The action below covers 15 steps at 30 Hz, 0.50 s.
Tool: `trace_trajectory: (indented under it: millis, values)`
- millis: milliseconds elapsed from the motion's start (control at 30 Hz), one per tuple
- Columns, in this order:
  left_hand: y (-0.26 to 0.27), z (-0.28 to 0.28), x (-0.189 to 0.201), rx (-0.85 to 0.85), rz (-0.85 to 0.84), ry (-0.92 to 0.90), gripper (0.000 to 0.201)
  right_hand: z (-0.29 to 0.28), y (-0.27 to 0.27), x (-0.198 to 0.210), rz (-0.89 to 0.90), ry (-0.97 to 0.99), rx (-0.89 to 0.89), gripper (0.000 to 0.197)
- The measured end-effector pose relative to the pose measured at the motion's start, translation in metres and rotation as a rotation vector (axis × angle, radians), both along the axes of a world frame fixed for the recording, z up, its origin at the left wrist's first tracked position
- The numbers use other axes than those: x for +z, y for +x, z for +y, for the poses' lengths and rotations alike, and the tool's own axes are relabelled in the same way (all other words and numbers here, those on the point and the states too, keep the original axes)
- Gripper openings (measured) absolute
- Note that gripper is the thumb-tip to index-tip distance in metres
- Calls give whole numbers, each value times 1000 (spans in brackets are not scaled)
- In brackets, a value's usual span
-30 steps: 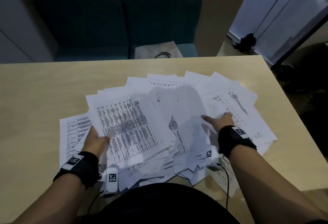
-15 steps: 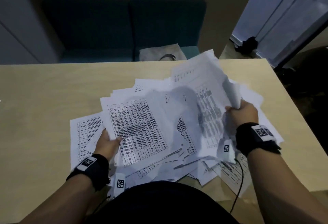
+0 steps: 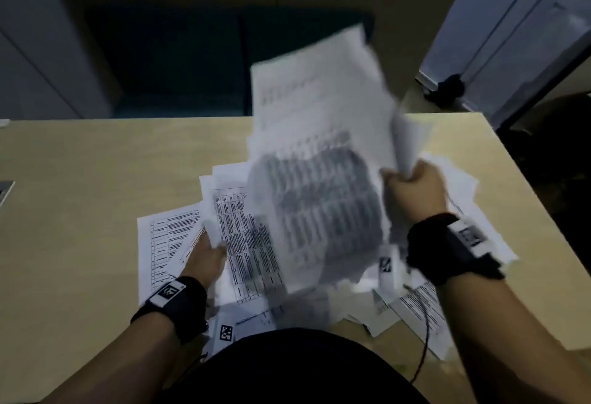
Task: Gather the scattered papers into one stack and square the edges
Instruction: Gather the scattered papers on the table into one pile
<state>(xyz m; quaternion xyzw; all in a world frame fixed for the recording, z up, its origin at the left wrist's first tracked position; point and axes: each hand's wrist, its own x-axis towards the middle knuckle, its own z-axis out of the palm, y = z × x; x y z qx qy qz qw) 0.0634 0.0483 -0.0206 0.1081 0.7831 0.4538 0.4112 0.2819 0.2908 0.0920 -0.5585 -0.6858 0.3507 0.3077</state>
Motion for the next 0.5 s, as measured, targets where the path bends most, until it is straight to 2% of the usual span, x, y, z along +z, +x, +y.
trace_trajectory:
  millis: [67, 100, 167, 200, 267, 300, 367, 500]
  values:
    - [-1, -1, 3, 15, 35, 20, 56, -22, -17, -36, -158, -137, 137, 10]
    - [-1, -1, 4, 21, 21, 36, 62, -29, -23, -55, -225, -205, 190, 17]
    - [-1, -4, 5, 60, -115, 75, 75, -42, -33, -83, -320, -341, 260, 27]
    - [-3, -5, 4, 86, -159, 100, 73, -46, -36, -95, -359, -396, 291, 30]
    - [-7, -7, -2, 48, -137, 126, 65, -49, -39, -106, -394, -455, 357, 35]
    - [-10, -8, -7, 3, -93, 120, 63, -48, -41, -107, -360, -451, 372, 34]
    - [-14, -12, -19, -42, -37, 97, 59, -42, -40, -105, -234, -416, 294, 20]
    - [-14, -16, -25, 27, -37, 122, 54, -29, -32, -100, 27, -429, -29, 24]
